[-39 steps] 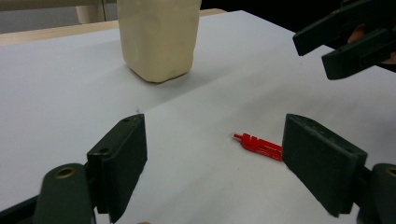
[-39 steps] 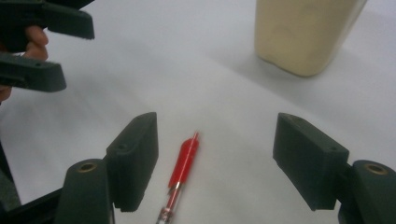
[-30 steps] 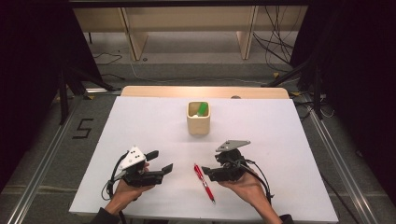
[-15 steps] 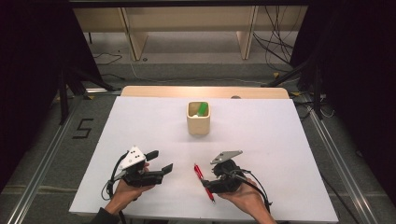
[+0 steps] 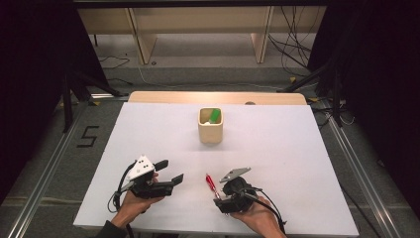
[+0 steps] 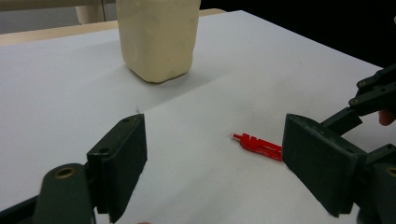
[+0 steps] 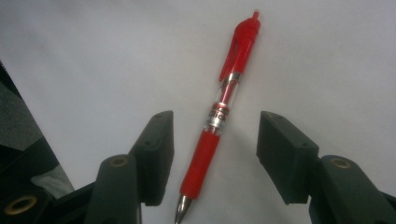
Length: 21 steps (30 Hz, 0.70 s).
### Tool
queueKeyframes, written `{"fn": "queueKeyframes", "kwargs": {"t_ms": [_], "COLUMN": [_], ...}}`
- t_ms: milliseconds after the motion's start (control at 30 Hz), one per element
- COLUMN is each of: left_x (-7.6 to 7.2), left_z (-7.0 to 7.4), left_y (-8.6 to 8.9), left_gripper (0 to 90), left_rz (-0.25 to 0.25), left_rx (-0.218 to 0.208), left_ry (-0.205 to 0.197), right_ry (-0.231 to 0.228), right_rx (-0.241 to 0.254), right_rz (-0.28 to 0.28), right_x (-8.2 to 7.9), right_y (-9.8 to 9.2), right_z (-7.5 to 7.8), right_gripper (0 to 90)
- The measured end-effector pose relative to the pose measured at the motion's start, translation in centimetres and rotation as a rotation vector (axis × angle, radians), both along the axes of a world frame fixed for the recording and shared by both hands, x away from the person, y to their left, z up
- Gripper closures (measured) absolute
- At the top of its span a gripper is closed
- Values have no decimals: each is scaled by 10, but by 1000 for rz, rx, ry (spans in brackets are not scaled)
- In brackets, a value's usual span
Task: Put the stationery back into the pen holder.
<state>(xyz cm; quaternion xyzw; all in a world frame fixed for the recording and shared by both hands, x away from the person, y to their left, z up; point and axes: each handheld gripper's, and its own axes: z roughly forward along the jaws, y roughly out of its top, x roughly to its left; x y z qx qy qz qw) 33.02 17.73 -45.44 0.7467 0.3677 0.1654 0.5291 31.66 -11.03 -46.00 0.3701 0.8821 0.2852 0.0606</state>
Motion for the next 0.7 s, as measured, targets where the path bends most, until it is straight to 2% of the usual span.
{"fn": "queueKeyframes", "kwargs": {"t_ms": [367, 700], "left_x": [0, 0], "left_z": [0, 0], "left_y": [0, -1], "left_gripper": [218, 218], "left_rz": [-1, -2], "left_rx": [0, -2], "left_ry": [0, 1], "right_ry": [2, -24], "right_rx": [-34, -77], "right_rz": [-1, -3], "right_x": [-5, -6], "right_y": [7, 10], "right_z": [-8, -13], "right_gripper": [561, 660]}}
